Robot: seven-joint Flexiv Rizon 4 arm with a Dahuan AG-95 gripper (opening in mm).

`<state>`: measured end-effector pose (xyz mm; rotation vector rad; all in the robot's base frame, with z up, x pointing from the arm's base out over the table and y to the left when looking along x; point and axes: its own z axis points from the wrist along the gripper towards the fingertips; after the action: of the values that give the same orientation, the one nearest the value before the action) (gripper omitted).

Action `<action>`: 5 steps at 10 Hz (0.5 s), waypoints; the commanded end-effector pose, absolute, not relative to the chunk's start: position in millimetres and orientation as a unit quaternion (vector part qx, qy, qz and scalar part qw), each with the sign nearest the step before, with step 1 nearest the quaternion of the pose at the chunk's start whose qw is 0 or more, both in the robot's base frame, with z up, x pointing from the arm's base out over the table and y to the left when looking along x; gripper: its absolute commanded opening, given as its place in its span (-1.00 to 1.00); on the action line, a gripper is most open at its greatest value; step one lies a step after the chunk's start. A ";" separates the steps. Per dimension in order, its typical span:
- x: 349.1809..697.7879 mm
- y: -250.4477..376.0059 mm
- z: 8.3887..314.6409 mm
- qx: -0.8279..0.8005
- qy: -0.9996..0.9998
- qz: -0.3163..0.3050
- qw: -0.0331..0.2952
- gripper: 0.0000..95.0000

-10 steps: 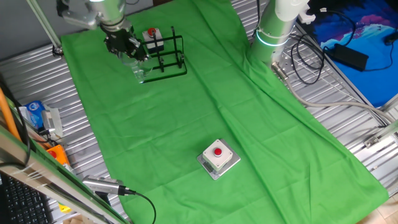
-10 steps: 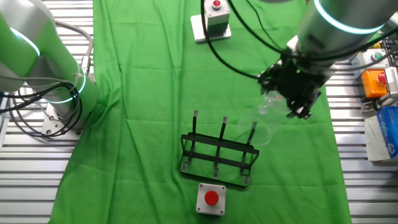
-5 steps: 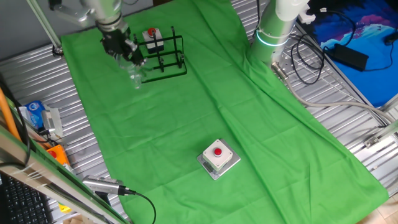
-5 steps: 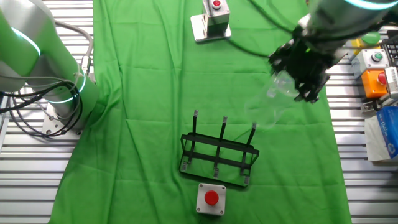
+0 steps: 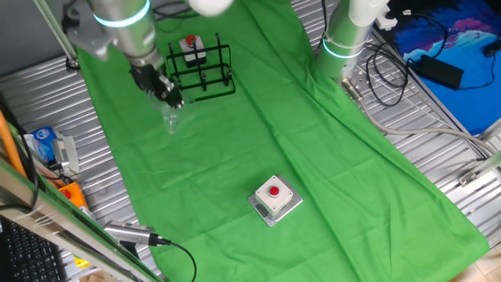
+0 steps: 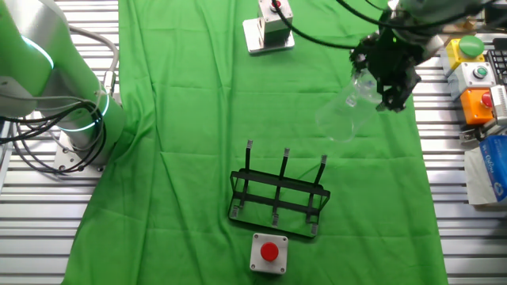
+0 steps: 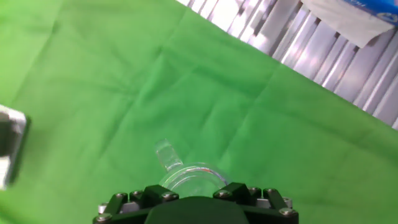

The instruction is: Take the cup off the cup rack

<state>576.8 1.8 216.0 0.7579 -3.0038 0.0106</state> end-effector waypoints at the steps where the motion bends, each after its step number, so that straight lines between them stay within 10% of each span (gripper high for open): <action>1: 578.2 1.7 198.7 0.270 -0.961 0.043 0.036 -1.00; 5: 576.3 -2.4 172.4 0.253 -0.963 0.082 0.043 -1.00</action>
<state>576.7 -1.0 174.9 0.8096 -2.9344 0.2314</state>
